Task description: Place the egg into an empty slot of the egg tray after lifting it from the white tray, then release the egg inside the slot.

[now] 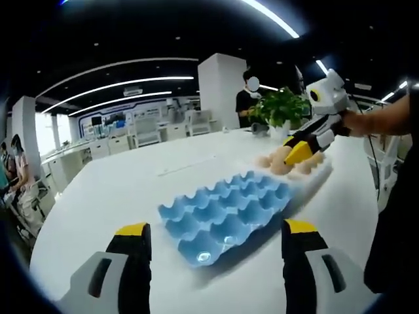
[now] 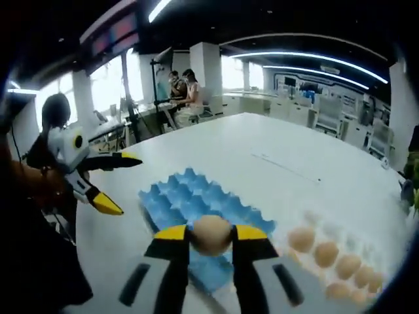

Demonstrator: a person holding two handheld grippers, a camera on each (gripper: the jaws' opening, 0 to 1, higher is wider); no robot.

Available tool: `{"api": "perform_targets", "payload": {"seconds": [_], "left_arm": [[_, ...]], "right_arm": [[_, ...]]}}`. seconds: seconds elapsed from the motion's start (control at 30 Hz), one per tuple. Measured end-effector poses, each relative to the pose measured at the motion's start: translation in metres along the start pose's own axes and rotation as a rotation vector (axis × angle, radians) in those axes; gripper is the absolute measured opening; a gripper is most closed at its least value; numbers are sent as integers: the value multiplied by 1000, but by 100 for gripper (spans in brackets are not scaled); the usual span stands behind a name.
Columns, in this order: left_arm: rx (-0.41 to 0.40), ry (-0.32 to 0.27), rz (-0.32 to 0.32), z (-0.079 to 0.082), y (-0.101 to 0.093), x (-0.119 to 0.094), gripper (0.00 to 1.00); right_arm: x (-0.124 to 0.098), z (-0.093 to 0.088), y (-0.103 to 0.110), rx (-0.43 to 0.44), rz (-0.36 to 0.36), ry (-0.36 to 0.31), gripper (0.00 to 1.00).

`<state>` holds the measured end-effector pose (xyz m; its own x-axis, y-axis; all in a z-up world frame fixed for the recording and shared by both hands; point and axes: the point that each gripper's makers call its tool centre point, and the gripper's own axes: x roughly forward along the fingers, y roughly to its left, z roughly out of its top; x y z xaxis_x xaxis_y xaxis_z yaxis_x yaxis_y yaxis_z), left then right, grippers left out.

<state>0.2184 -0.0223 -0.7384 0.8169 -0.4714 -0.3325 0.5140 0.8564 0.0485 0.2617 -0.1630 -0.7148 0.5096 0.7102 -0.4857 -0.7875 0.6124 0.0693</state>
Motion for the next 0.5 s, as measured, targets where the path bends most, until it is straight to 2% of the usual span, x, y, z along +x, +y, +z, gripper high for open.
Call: {"api": "perform_targets", "payload": {"seconds": [0.13,0.27,0.37,0.5], "left_arm": [[4,-4,0,-1,1,0,82],[0,-3,8,-3,5,-1,83],[-14,12,-8,-9,6,-2,79],[31,30,8,-13,10,-3,81]], "right_arm": [[25,14,28,-28,67,-15,25],[47,21,51,-43,127,-12,25],[67,25,66,-76,166,0,25],[89,27,84,-97,220,14,25]]}}
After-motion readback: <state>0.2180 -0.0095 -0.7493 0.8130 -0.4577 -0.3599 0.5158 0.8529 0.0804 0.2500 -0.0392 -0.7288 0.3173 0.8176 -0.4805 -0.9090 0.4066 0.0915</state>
